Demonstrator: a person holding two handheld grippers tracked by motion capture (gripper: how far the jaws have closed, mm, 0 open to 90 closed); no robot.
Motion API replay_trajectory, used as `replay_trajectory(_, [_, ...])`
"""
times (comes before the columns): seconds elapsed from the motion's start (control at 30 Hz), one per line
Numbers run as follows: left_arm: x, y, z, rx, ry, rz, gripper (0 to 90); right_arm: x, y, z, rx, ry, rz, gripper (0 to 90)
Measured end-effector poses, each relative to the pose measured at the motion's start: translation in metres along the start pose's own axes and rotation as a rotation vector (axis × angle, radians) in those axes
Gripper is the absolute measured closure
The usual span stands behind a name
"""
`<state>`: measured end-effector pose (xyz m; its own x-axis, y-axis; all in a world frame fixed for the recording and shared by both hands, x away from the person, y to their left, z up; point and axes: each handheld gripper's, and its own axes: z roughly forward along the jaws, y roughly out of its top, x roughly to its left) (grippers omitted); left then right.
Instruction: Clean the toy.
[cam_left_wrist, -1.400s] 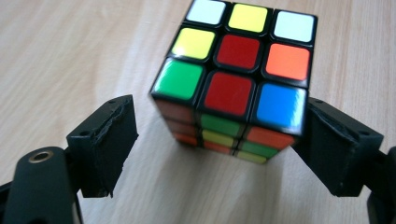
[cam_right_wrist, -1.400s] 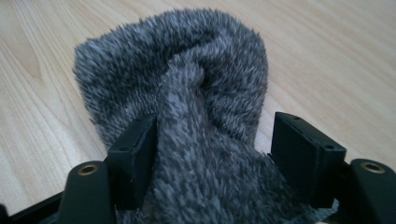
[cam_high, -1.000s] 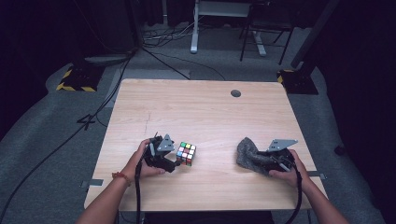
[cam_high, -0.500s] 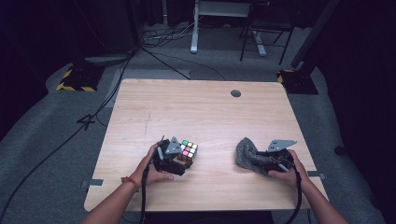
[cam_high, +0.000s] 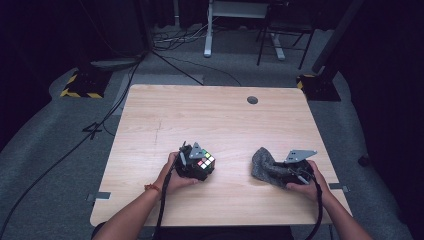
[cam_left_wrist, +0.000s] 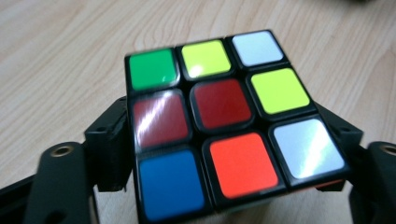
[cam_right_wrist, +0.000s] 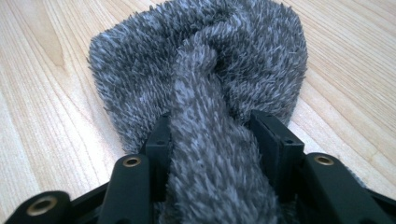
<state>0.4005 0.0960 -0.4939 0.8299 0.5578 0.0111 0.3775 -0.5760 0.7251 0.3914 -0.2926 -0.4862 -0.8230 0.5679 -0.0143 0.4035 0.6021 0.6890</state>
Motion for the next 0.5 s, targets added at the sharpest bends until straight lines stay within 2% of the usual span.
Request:
replay_trajectory(0.07, [0.003, -0.004, -0.003, -0.013, -0.01, -0.016, 32.3, 0.0, 0.0, 0.0, -0.003, -0.002, -0.002, 55.5])
replay_trajectory(0.1, [0.004, -0.005, -0.004, -0.012, -0.015, -0.016, 32.6, 0.0, 0.0, 0.0, -0.005, -0.002, -0.001, 56.3])
replay_trajectory(0.17, [0.003, -0.006, -0.006, -0.008, -0.021, 0.01, 33.1, 0.001, -0.002, 0.0, -0.016, -0.003, -0.005, 59.4])
replay_trajectory(0.3, [-0.002, -0.003, -0.006, 0.001, -0.054, 0.065, 33.5, 0.0, -0.003, -0.002, -0.044, 0.01, -0.008, 71.1])
replay_trajectory(0.47, [-0.016, 0.006, -0.012, -0.019, -0.116, 0.141, 33.7, 0.001, -0.003, -0.005, -0.075, 0.027, -0.014, 74.9])
replay_trajectory(0.5, [-0.019, 0.008, -0.014, -0.027, -0.128, 0.146, 33.7, 0.001, -0.002, -0.006, -0.078, 0.029, -0.021, 75.0])
